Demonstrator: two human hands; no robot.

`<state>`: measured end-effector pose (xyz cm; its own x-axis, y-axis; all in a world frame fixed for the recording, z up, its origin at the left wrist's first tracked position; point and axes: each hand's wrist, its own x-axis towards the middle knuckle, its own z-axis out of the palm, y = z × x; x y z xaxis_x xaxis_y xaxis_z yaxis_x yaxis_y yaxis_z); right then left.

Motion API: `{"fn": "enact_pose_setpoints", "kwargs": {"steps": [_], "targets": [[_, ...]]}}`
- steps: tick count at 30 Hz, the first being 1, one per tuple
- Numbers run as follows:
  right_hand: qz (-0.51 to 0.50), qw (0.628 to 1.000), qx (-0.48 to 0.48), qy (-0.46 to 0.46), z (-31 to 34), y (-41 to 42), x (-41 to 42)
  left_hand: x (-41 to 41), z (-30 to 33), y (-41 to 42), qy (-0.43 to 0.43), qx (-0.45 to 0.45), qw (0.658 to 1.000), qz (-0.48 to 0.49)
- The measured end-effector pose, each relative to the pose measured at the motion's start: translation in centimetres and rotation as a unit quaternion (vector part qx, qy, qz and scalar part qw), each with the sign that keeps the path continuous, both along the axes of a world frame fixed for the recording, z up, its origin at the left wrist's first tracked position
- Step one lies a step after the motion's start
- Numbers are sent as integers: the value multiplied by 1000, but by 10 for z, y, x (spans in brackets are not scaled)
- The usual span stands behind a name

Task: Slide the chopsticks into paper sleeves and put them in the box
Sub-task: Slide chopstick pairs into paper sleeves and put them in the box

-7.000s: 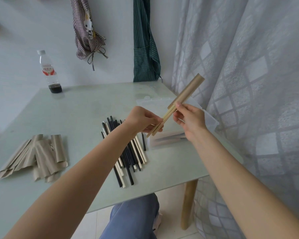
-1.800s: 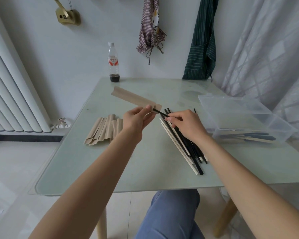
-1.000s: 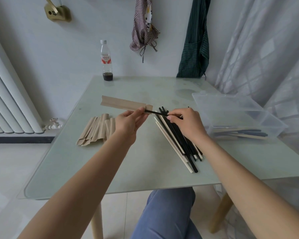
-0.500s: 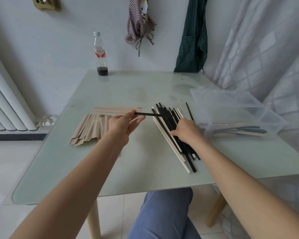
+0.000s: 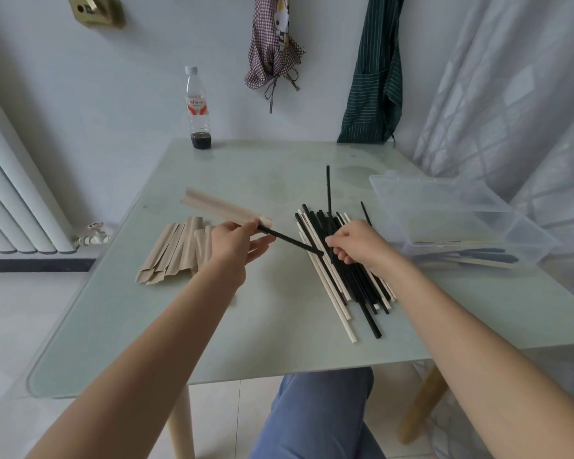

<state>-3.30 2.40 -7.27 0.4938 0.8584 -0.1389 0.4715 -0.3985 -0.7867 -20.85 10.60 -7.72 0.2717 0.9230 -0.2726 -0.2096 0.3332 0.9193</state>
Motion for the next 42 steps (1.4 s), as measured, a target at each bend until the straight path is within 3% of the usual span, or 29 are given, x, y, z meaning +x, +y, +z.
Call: {"fn": "enact_pose_setpoints", "kwargs": {"steps": [5,9,17,23,32,37,42], "targets": [[1,982,138,130,16,0,-16,5,1,-9,58,50,996,-39],[17,958,217,189,22,-2,-30,9,5,-16,31,47,996,-75],[25,948,245,200,23,-10,-36,7,9,-17,-39,-4,997,-63],[29,958,238,159,23,-10,-38,10,13,-20,-80,-29,994,-71],[47,963,214,160,22,-14,-37,10,14,-23,-91,-32,993,-74],[5,926,253,282,24,-18,-30,7,15,-16,-112,-40,992,-32],[-10,911,294,289,21,-20,-28,5,16,-19,-157,-46,985,-49]]}}
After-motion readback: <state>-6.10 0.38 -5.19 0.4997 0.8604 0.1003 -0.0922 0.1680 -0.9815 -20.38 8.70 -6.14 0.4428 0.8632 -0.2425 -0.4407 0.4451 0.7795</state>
